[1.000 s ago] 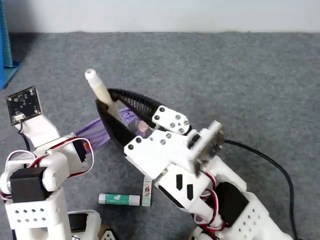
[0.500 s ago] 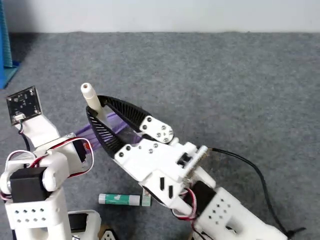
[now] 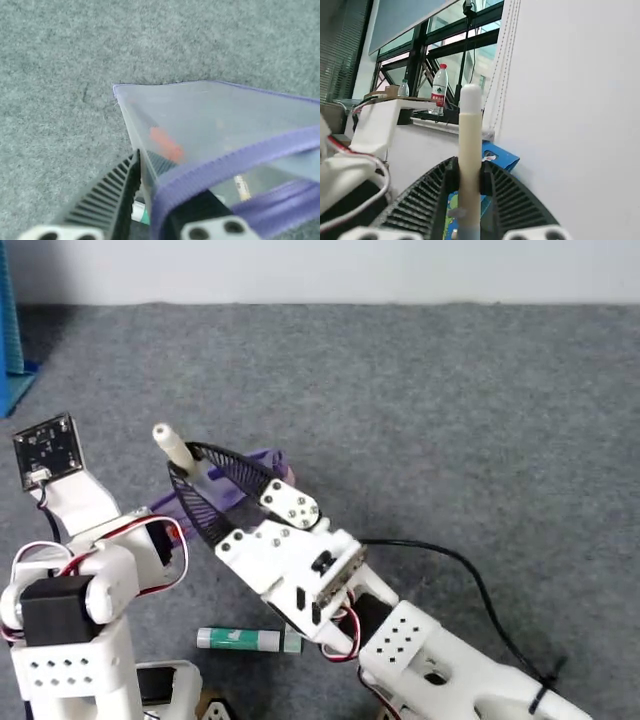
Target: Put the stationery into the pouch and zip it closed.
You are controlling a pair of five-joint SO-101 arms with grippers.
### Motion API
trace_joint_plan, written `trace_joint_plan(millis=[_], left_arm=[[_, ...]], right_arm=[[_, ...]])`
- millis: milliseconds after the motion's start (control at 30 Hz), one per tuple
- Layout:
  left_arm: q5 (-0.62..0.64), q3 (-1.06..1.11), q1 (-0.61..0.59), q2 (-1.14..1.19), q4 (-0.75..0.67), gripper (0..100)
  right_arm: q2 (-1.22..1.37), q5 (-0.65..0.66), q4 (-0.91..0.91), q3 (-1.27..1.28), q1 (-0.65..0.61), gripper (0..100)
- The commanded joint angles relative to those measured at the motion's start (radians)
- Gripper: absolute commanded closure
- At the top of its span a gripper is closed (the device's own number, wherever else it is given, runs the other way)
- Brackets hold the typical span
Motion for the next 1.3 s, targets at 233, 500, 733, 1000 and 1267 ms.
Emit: trace_joint_plan(millis=[233, 500, 733, 1000, 1267], left_arm=[[0.008, -0.001, 0.005, 0.005, 0.003, 99], [0.008, -0.002, 0.005, 0.005, 0.002, 99], [0.011, -0.007, 0.005, 0.005, -0.002, 99], [0.066, -0.008, -0.011, 0.005, 0.002, 99], [0.041, -0.085, -0.173, 0.005, 0.000, 99]], right_arm=[[-0.266, 0.029, 0.404, 0.026, 0.031, 77.2], [-0.535, -0.072, 1.018, -0.132, 0.171, 82.1], [-0.591, -0.187, 1.500, -0.213, 0.374, 82.9], [-0.360, -0.195, 1.675, -0.160, 0.404, 82.7], [0.022, -0.195, 1.575, -0.167, 0.323, 82.6]])
